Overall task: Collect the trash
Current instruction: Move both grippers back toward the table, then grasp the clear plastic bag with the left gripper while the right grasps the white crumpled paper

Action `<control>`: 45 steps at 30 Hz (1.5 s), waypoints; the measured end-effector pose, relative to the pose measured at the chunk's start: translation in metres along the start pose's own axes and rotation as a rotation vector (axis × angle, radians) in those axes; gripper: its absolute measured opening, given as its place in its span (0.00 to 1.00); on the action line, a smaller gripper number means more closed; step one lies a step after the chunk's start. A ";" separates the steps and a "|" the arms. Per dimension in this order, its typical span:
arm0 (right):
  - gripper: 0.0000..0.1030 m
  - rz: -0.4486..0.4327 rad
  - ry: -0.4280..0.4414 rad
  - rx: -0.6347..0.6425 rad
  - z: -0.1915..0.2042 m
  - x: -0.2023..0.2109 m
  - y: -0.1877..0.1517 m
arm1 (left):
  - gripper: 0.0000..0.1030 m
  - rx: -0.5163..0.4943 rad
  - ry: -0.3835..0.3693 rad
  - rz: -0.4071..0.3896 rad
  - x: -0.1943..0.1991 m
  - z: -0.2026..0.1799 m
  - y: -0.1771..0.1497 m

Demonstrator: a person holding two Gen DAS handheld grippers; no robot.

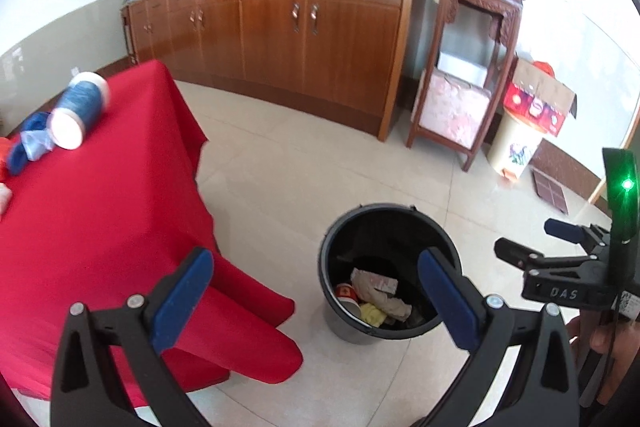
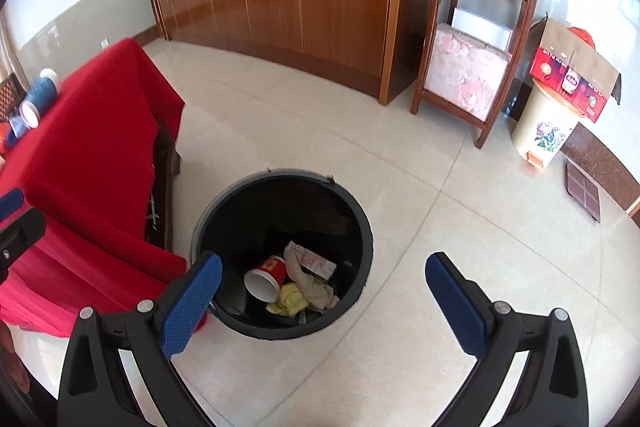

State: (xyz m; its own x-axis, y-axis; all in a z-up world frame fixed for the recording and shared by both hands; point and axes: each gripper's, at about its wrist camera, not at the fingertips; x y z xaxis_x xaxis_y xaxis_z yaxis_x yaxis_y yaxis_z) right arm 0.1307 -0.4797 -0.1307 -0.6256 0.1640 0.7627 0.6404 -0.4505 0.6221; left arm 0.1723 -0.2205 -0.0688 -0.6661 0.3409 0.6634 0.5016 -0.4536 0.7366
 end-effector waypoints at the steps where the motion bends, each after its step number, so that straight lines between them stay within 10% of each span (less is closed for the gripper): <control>1: 1.00 -0.005 0.011 -0.002 0.003 0.005 0.002 | 1.00 0.006 0.016 -0.009 0.005 0.003 0.000; 22: 1.00 -0.150 0.292 0.180 0.171 0.066 0.001 | 1.00 0.221 0.334 -0.113 0.103 0.128 -0.052; 45: 0.99 -0.024 0.522 0.445 0.403 0.059 -0.062 | 0.96 0.343 0.571 -0.067 0.154 0.284 -0.139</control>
State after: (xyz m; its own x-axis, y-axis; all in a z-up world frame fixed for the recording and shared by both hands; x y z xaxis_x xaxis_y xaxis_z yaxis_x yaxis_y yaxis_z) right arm 0.2336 -0.0887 -0.0524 -0.7032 -0.3257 0.6320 0.6759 -0.0303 0.7364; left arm 0.1574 0.1288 -0.0318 -0.8423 -0.1729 0.5105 0.5330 -0.1268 0.8365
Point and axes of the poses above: each gripper's, at about its wrist camera, not at the fingertips, and x roughly against the way its jaws point, z to its left, y to its top, and after that the axes turned 15 degrees about -x, right-handed
